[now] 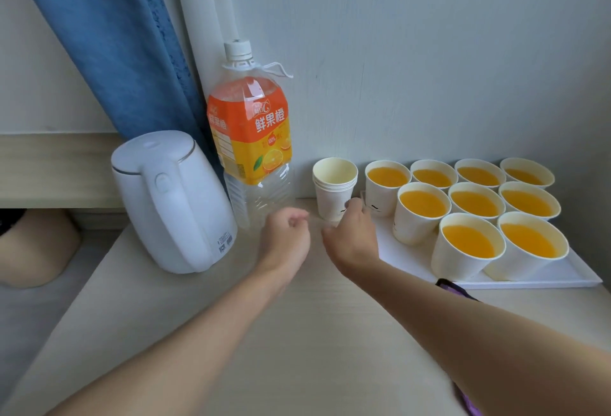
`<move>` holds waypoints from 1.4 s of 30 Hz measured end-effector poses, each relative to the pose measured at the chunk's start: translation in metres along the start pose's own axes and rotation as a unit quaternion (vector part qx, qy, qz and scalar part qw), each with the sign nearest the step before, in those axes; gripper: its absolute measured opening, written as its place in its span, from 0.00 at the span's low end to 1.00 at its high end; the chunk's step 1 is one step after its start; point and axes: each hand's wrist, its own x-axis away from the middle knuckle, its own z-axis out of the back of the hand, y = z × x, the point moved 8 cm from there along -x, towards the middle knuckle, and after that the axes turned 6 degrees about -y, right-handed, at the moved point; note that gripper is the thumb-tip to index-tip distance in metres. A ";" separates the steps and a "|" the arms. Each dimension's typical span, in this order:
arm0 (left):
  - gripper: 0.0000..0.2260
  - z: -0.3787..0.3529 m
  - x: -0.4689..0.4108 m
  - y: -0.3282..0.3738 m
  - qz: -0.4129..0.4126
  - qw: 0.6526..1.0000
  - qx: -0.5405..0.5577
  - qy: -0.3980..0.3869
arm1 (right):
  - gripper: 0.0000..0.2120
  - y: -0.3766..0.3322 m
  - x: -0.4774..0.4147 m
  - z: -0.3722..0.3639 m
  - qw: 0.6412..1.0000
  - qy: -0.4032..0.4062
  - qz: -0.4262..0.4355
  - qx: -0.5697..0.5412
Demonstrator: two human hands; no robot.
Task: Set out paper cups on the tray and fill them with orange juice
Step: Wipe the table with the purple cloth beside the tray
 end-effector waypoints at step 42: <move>0.21 0.043 -0.027 0.044 -0.025 0.999 0.034 0.007 | 0.11 -0.071 -0.012 -0.005 0.999 -0.006 0.045 -0.008</move>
